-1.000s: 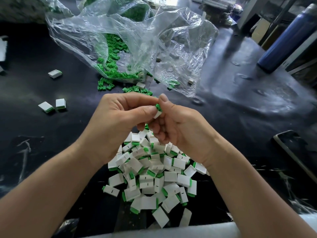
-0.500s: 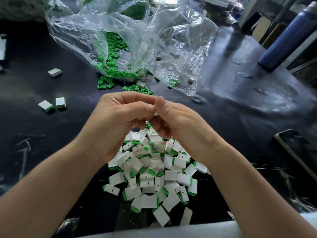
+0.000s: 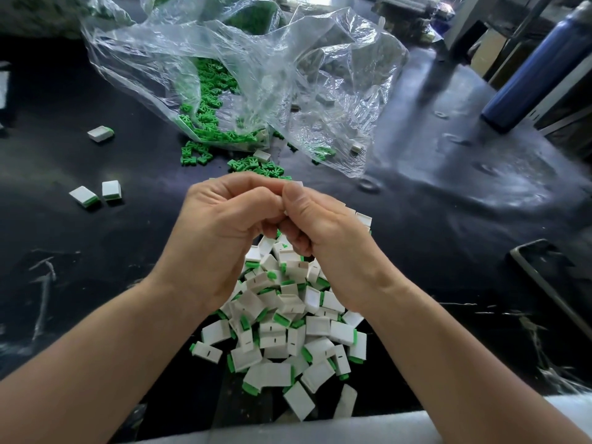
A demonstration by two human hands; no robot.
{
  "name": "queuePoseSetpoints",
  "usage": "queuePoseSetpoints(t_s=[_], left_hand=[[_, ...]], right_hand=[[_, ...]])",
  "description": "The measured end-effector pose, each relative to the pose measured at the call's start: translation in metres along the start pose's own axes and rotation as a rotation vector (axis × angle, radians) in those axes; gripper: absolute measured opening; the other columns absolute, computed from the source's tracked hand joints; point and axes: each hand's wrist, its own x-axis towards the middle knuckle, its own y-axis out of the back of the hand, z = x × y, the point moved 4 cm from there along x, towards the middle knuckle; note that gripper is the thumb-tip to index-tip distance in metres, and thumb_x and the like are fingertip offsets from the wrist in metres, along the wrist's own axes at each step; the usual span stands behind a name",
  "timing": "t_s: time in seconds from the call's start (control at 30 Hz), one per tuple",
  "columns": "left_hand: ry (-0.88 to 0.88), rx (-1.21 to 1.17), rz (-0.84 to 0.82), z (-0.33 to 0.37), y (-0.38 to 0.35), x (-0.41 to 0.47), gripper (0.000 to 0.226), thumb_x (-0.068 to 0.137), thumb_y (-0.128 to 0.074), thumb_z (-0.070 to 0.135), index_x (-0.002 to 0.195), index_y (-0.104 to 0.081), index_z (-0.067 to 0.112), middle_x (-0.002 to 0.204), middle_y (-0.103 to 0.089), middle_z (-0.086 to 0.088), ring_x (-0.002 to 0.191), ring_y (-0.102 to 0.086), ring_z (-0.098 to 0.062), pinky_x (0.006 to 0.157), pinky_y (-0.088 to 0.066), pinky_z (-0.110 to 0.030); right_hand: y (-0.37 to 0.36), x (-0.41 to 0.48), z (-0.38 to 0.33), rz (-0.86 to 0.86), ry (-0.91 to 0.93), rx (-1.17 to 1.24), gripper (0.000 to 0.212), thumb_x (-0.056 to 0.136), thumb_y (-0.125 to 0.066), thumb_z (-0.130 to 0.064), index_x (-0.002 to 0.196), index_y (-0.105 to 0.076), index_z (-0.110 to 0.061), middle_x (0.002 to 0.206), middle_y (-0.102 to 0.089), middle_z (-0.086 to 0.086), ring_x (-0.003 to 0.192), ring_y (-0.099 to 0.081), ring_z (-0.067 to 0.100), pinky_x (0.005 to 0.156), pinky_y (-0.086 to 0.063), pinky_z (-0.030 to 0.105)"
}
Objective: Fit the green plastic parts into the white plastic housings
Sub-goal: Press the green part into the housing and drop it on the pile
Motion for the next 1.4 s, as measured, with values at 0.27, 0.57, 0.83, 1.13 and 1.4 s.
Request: queuePoseSetpoints(t_s=[0.27, 0.57, 0.83, 1.13, 1.4], left_hand=[[0.029, -0.022, 0.029, -0.003, 0.002, 0.0, 0.026, 0.064, -0.048, 0.0, 0.056, -0.07, 0.011, 0.051, -0.062, -0.006, 0.044, -0.058, -0.015, 0.049, -0.042, -0.019], [0.043, -0.023, 0.046, -0.005, 0.003, 0.0, 0.025, 0.064, -0.048, -0.001, 0.055, -0.069, 0.01, 0.051, -0.062, -0.006, 0.043, -0.058, -0.016, 0.048, -0.042, -0.018], [0.085, 0.025, 0.161, -0.01, 0.005, -0.001, 0.02, 0.058, -0.049, 0.001, 0.053, -0.066, 0.009, 0.053, -0.058, -0.007, 0.053, -0.049, -0.018, 0.05, -0.038, -0.024], [0.1, 0.03, 0.19, -0.012, 0.007, -0.001, 0.018, 0.058, -0.05, 0.003, 0.051, -0.065, 0.01, 0.055, -0.053, -0.009, 0.058, -0.044, -0.022, 0.053, -0.038, -0.027], [0.072, -0.027, 0.039, -0.006, 0.002, 0.001, 0.016, 0.063, -0.055, 0.0, 0.069, -0.07, 0.0, 0.06, -0.057, -0.024, 0.051, -0.055, -0.034, 0.055, -0.048, -0.034]], right_hand=[[-0.007, -0.002, -0.003, -0.022, 0.031, 0.061, 0.034, 0.101, -0.027, -0.012, 0.098, -0.059, -0.025, 0.059, -0.058, -0.028, 0.059, -0.051, -0.014, 0.057, -0.037, 0.003], [-0.008, 0.001, 0.002, 0.005, 0.021, 0.066, 0.035, 0.101, -0.03, -0.015, 0.094, -0.06, -0.031, 0.067, -0.059, -0.023, 0.068, -0.053, -0.01, 0.061, -0.038, 0.006], [-0.007, 0.002, 0.006, 0.028, -0.004, 0.025, 0.033, 0.101, -0.031, -0.019, 0.094, -0.061, -0.031, 0.066, -0.058, -0.021, 0.066, -0.052, -0.007, 0.061, -0.038, 0.008], [-0.007, 0.002, 0.012, 0.074, -0.064, -0.061, 0.036, 0.101, -0.031, -0.022, 0.114, -0.063, -0.011, 0.086, -0.058, -0.01, 0.082, -0.052, 0.005, 0.081, -0.043, 0.027], [0.003, 0.003, 0.006, 0.01, -0.104, 0.092, 0.04, 0.1, -0.03, -0.026, 0.083, -0.061, -0.007, 0.058, -0.05, -0.01, 0.053, -0.041, 0.0, 0.052, -0.033, 0.013]])
